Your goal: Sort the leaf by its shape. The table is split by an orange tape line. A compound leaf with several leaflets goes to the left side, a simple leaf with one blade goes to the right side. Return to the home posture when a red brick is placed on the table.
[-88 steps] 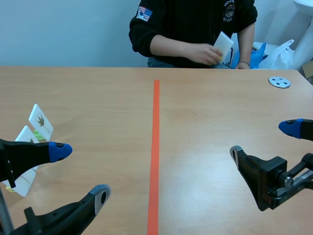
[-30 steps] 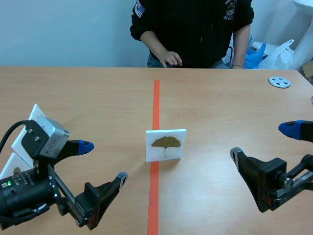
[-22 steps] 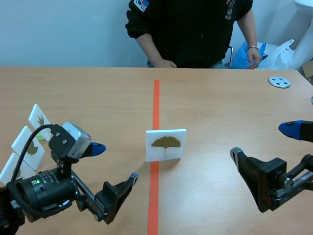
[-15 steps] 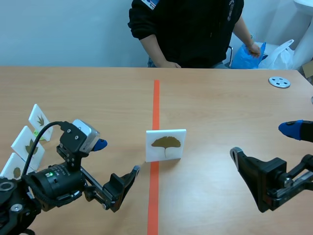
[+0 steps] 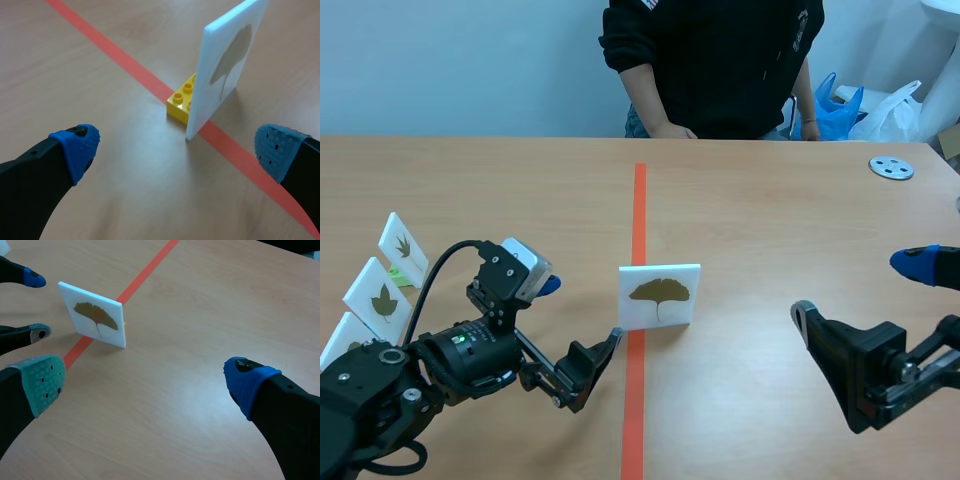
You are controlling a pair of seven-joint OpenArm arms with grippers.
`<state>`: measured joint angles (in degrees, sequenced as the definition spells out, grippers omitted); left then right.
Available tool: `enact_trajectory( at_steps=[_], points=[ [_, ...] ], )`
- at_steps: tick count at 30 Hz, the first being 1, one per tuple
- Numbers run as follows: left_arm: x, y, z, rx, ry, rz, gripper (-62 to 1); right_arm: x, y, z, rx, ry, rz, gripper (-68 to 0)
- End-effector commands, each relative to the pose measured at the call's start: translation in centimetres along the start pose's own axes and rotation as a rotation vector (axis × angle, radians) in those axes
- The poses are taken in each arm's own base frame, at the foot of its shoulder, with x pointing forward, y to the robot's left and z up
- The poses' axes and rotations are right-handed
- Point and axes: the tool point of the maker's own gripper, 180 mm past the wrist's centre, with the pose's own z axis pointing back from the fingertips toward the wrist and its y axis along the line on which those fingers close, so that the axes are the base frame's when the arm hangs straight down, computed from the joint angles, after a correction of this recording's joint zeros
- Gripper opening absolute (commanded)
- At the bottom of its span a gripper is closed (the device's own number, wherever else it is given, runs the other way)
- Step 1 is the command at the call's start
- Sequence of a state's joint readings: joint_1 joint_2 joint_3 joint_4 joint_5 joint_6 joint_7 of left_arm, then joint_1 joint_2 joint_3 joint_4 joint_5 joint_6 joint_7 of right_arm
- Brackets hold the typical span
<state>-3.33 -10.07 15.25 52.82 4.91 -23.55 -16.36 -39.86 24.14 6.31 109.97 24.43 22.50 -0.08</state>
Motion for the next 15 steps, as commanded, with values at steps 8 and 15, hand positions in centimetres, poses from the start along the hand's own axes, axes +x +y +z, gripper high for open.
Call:
enact_trajectory(
  at_steps=[8, 15],
  points=[
    [2.4, -0.3, -2.4, -0.023, -0.069, -0.026, 1.4, 0.9, -0.6, 0.0, -0.014, -0.029, 0.014, 0.4],
    [2.9, -2.0, -3.4, -0.078, -0.081, -0.052, 1.4, 0.9, -0.7, 0.0, -0.014, -0.029, 0.014, 0.4]
  ],
)
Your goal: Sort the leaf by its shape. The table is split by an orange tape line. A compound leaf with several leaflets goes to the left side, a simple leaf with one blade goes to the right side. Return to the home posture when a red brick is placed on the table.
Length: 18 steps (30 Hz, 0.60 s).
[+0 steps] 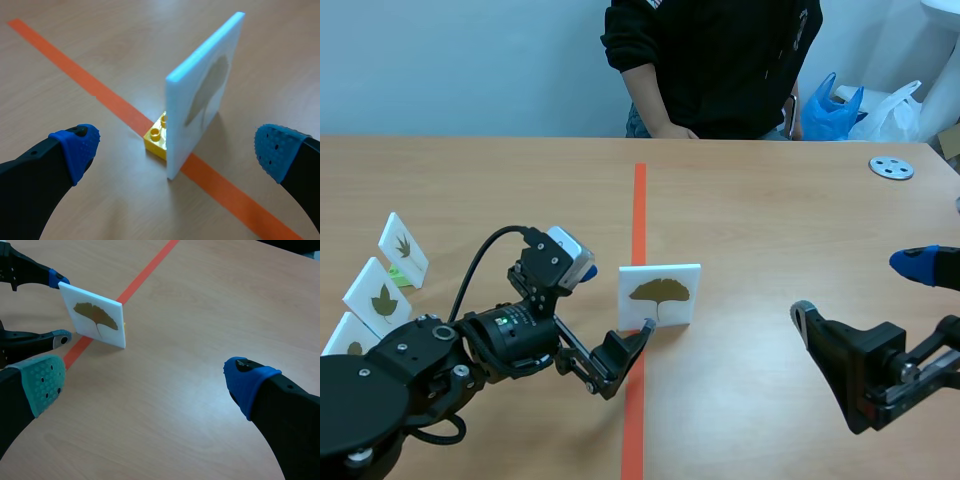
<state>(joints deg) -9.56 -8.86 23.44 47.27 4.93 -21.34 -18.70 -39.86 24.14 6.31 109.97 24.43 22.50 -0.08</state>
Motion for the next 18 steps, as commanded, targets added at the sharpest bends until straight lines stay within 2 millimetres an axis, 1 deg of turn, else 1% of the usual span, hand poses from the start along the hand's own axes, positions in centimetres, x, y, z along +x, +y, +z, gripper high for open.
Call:
enact_trajectory(
  at_steps=[1, 3, 5, 12, 18],
  points=[
    [1.7, 0.1, -0.7, 0.004, -0.051, -0.011, 1.4, 0.9, -0.7, 0.0, -0.014, -0.029, 0.014, 0.4],
    [1.7, 0.0, -1.0, 0.004, -0.048, -0.025, 1.4, 0.9, -0.7, 0.0, -0.016, -0.030, 0.012, 0.4],
    [1.4, -0.1, -1.2, 0.004, -0.038, -0.036, -0.6, 0.9, -0.6, 0.0, -0.015, -0.030, 0.012, 0.4],
    [0.7, -1.0, -2.2, -0.038, -0.011, -0.043, -0.8, 0.9, -0.6, 0.0, -0.015, -0.030, 0.012, 0.4],
    [1.1, -1.2, -3.4, -0.050, -0.014, -0.038, -0.8, 0.9, -0.6, 0.0, -0.015, -0.030, 0.012, 0.4]
  ],
)
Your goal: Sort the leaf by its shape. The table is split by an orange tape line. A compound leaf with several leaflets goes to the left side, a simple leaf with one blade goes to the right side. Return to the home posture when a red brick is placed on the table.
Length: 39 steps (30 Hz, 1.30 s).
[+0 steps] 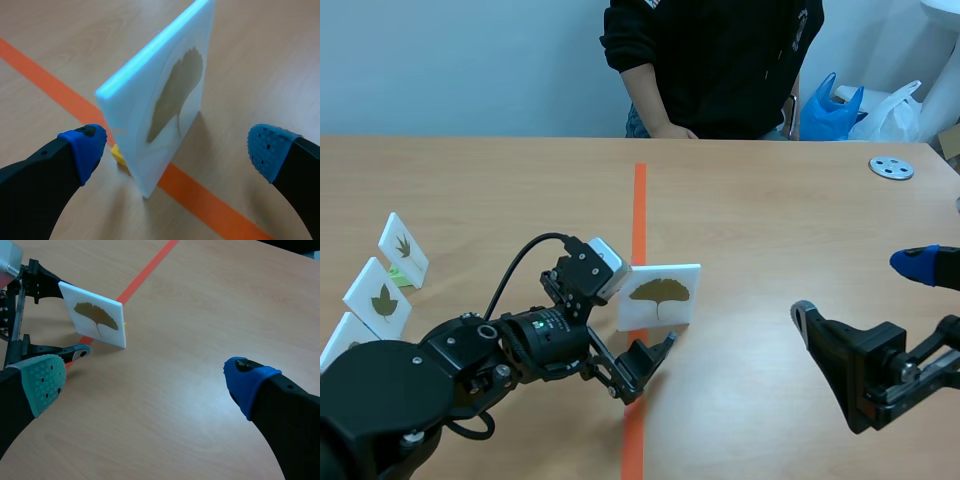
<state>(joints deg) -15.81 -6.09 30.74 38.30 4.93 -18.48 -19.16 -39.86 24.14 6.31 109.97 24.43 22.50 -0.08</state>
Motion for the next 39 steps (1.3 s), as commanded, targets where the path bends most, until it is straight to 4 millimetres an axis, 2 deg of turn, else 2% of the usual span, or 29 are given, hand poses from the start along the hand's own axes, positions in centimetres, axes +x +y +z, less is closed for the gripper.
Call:
enact_trajectory(
  at_steps=[1, 6, 13, 20, 29, 33, 39],
  points=[
    [2.2, 0.5, -0.8, 0.004, -0.061, -0.009, -1.1, 0.9, -0.6, 0.0, -0.015, -0.030, 0.012, 0.4],
    [2.4, 0.7, -1.3, 0.002, -0.063, -0.007, -2.3, 0.9, -0.6, 0.0, -0.015, -0.030, 0.011, 0.4],
    [2.2, 0.9, -1.1, 0.004, -0.061, -0.009, -17.1, 0.9, -0.6, 0.0, -0.015, -0.030, 0.011, 0.4],
    [2.1, 0.8, -1.1, 0.004, -0.055, -0.008, -38.8, 0.9, -0.6, 0.0, -0.015, -0.030, 0.011, 0.4],
    [1.4, 1.0, -0.8, 0.003, -0.032, -0.009, -56.6, 0.9, -0.6, 0.0, -0.015, -0.030, 0.011, 0.4],
    [1.2, 0.8, -0.3, -0.025, -0.030, 0.018, -57.3, 0.9, -0.6, 0.0, -0.015, -0.030, 0.012, 0.4],
    [2.9, 0.5, 0.9, -0.032, -0.066, 0.077, -57.3, 0.9, -0.6, 0.0, -0.015, -0.030, 0.011, 0.4]
  ],
)
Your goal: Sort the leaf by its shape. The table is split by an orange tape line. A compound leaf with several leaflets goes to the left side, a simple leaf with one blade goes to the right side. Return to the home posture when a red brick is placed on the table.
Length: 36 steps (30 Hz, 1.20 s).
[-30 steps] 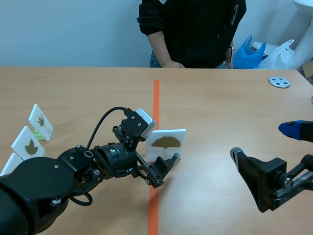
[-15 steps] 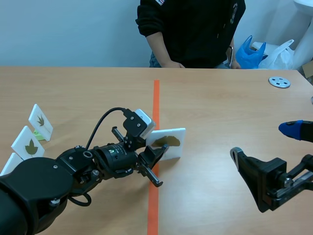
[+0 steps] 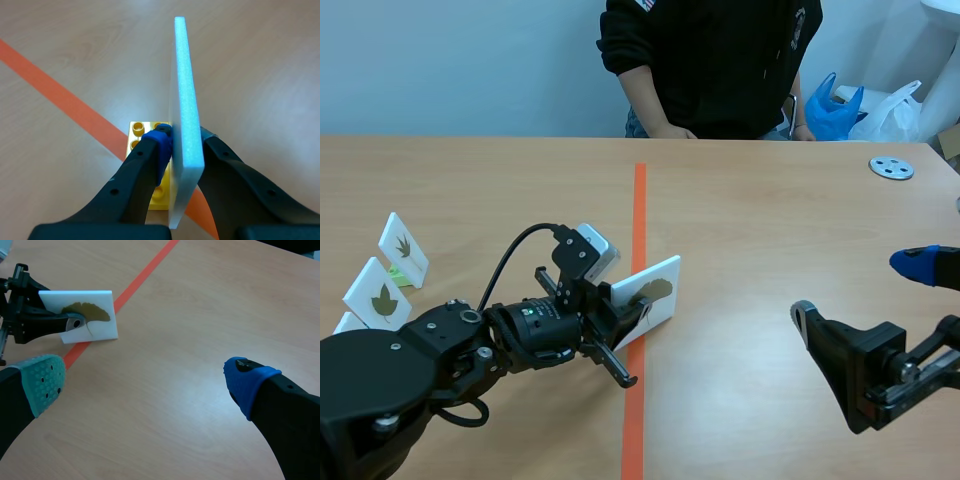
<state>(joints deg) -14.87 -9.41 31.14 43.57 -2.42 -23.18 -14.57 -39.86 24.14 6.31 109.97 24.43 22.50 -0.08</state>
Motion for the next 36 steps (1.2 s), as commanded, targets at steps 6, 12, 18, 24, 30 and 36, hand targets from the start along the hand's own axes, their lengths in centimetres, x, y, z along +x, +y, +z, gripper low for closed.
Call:
enact_trajectory(
  at_steps=[6, 12, 18, 24, 30, 36],
  points=[
    [3.8, -0.1, 1.4, 0.038, -0.078, 0.039, -57.3, 0.9, -0.6, 0.0, -0.015, -0.030, 0.011, 0.4],
    [3.5, 0.8, 3.5, 0.143, -0.074, 0.073, -57.3, 0.9, -0.6, 0.0, -0.015, -0.030, 0.011, 0.4],
    [1.3, 2.8, 6.7, 0.280, -0.045, 0.135, -57.3, 0.9, -0.6, 0.0, -0.015, -0.031, 0.012, 0.4],
    [0.4, 3.2, 10.4, 0.371, -0.055, 0.202, -57.3, 1.0, -0.7, -0.1, -0.016, -0.033, 0.013, 0.4],
    [3.1, 0.3, 12.7, 0.360, -0.112, 0.201, -57.3, 1.1, -0.7, -0.1, -0.016, -0.036, 0.014, 0.4],
    [4.3, -0.3, 14.1, 0.411, -0.133, 0.198, -57.3, 1.0, -0.7, -0.1, -0.016, -0.035, 0.014, 0.4]
  ],
)
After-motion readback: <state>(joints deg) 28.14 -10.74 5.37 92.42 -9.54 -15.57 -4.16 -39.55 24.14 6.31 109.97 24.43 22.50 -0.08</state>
